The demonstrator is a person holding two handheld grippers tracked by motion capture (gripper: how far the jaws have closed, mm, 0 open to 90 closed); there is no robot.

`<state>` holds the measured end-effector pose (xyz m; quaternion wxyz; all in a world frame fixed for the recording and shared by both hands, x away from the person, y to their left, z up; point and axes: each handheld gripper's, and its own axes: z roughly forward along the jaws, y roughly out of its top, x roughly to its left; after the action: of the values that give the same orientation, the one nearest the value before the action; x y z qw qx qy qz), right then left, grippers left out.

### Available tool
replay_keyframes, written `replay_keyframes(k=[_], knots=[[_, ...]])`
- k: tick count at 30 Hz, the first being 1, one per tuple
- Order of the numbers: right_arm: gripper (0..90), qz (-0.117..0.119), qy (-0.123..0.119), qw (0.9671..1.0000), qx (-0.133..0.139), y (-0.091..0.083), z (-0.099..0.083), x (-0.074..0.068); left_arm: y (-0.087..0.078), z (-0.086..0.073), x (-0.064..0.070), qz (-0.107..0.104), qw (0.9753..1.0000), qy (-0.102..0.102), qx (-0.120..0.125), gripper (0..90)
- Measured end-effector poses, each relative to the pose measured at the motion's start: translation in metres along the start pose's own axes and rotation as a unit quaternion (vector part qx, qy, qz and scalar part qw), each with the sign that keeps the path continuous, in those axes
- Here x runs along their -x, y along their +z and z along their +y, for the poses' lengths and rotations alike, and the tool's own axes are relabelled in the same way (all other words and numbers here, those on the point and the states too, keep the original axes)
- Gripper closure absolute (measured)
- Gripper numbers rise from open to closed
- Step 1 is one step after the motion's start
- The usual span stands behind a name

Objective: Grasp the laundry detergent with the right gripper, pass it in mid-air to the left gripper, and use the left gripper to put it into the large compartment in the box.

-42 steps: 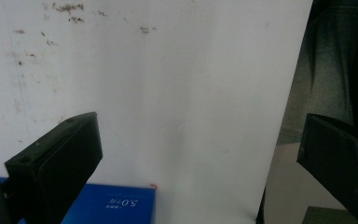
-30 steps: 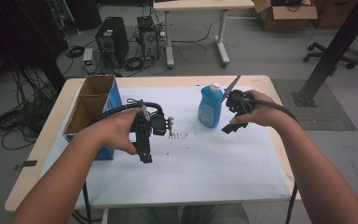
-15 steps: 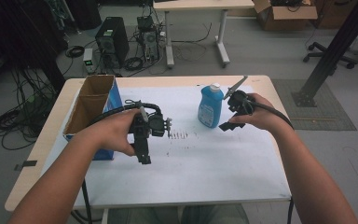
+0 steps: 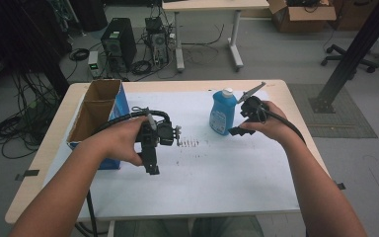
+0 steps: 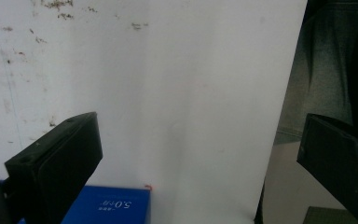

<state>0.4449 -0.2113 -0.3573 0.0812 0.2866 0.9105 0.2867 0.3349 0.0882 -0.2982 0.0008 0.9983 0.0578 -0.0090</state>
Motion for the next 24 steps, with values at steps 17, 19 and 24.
replay_keyframes(k=[17,19,24], knots=[[3.9,-0.005,0.018,0.9989,0.043,0.011,-0.005,0.003,0.003,-0.002,0.001,-0.001,1.0,-0.002,0.0,0.2],[3.9,-0.005,0.019,0.9985,0.05,0.011,-0.005,0.003,0.002,-0.002,0.001,-0.001,1.0,-0.001,0.0,0.2],[3.6,-0.008,0.024,0.9973,0.069,0.014,-0.006,0.004,0.003,-0.001,0.001,-0.002,1.0,0.0,-0.003,0.2]])
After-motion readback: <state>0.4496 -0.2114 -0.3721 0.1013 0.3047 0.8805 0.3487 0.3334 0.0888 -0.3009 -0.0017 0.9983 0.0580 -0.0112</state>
